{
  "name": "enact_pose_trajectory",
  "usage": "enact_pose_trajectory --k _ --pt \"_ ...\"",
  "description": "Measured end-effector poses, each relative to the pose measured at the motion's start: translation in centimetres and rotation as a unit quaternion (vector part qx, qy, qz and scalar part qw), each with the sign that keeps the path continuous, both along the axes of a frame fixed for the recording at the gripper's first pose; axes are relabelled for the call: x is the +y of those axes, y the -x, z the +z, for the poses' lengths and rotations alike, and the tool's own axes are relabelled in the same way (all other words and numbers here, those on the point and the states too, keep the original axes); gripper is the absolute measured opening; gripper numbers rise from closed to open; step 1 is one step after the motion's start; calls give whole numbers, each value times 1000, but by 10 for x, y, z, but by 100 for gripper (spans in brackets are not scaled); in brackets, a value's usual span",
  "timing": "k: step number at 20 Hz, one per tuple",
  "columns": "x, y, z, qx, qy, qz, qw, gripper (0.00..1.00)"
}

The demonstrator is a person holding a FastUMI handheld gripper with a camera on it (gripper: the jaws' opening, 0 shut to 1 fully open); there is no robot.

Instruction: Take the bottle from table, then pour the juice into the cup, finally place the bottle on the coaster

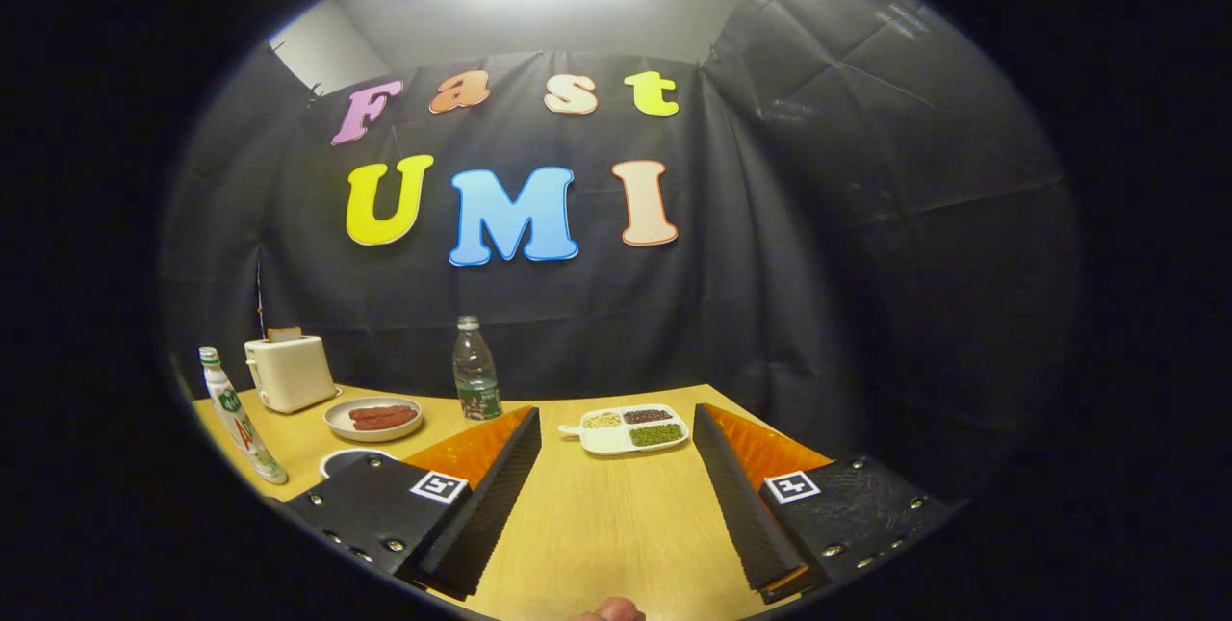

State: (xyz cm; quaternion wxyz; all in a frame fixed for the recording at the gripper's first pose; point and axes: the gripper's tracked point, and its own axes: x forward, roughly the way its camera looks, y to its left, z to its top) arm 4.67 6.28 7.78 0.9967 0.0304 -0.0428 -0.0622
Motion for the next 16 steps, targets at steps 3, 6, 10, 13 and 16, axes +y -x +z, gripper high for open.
enact_pose_trajectory --k 3,6,10,13,16 --pt "44 24 -5 25 24 -29 999 97" --pt "106 41 1 18 30 -14 999 96" --pt "180 50 -5 18 15 20 1000 96" --pt "220 56 -14 28 31 33 999 96" --pt "267 61 -20 26 28 82 996 96"
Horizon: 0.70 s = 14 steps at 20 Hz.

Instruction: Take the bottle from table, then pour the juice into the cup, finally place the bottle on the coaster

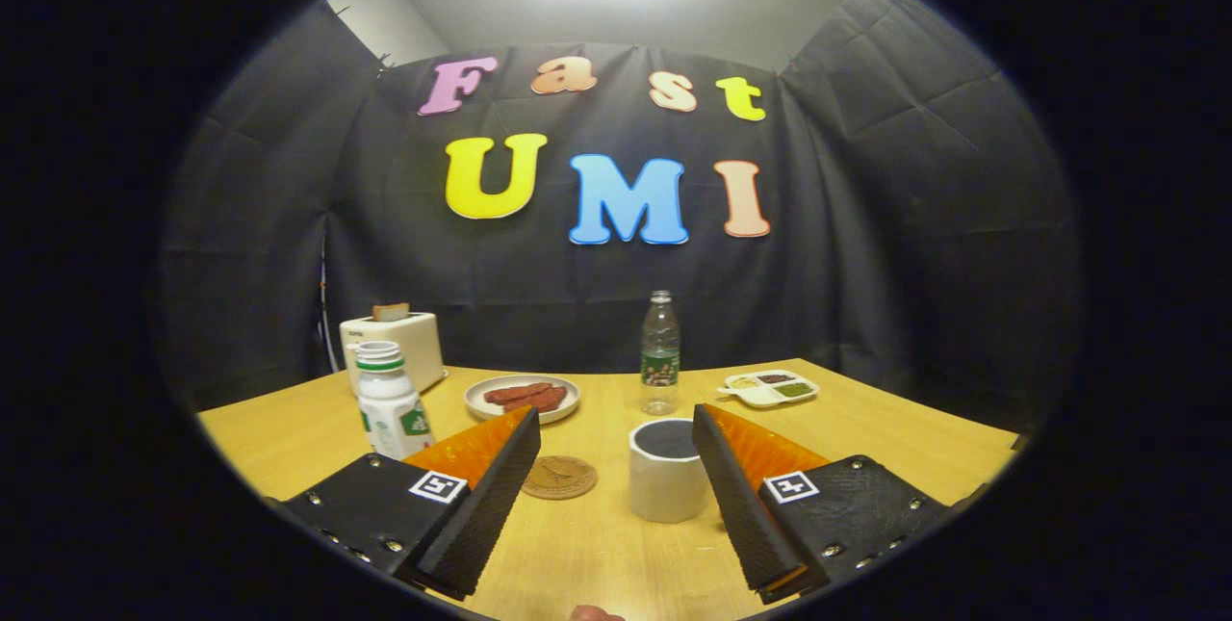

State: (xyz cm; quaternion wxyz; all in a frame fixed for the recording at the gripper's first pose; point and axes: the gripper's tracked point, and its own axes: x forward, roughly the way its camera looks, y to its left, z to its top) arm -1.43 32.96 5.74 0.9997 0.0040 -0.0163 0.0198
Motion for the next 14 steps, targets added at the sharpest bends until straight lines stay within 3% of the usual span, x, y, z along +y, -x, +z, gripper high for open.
enact_pose_trajectory --k 4,14 --pt "67 11 3 -26 -3 111 993 97" --pt "123 -21 -25 -6 5 185 983 96"
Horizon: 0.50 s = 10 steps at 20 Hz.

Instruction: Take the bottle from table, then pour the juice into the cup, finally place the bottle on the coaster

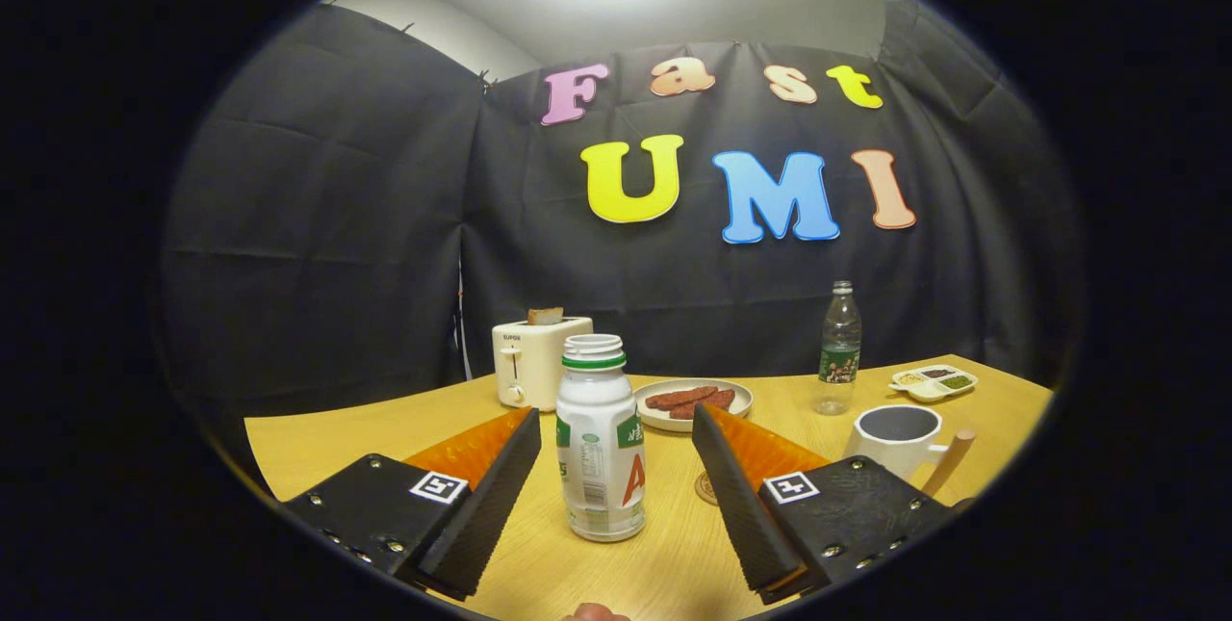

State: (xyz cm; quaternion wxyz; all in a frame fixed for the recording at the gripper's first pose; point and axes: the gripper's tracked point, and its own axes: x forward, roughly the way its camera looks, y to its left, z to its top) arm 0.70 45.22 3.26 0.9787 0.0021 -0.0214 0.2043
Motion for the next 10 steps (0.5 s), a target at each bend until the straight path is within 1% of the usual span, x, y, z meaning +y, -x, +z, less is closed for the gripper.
enact_pose_trajectory --k 4,7,10 --pt "11 -23 -17 24 30 9 999 96" --pt "20 -33 -26 41 29 22 999 96" --pt "29 -39 -29 43 21 34 998 96"
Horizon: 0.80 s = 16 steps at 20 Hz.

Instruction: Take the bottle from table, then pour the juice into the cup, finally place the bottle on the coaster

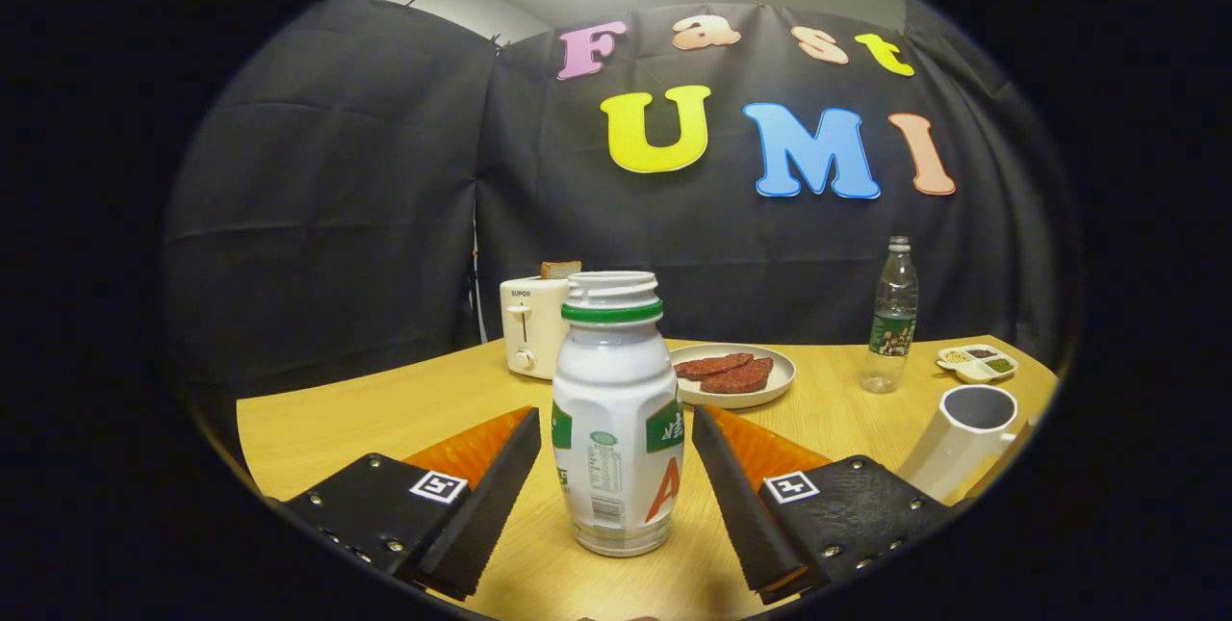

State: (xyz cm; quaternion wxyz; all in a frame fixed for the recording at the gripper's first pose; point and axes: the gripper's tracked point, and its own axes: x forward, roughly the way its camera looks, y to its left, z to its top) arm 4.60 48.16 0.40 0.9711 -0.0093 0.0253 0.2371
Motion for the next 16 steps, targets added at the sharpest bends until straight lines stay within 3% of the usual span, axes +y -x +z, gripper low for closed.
enact_pose_trajectory --k 1,2,3,7,10,16 --pt "1 -2 1 2 0 0 1000 91" --pt "1 3 1 4 -6 5 1000 78" --pt "2 2 1 6 -11 4 1000 72" --pt "-12 -4 3 3 -25 -44 999 64" --pt "-21 -4 1 13 -48 -76 996 64" --pt "-27 -9 11 40 -128 -85 987 64"
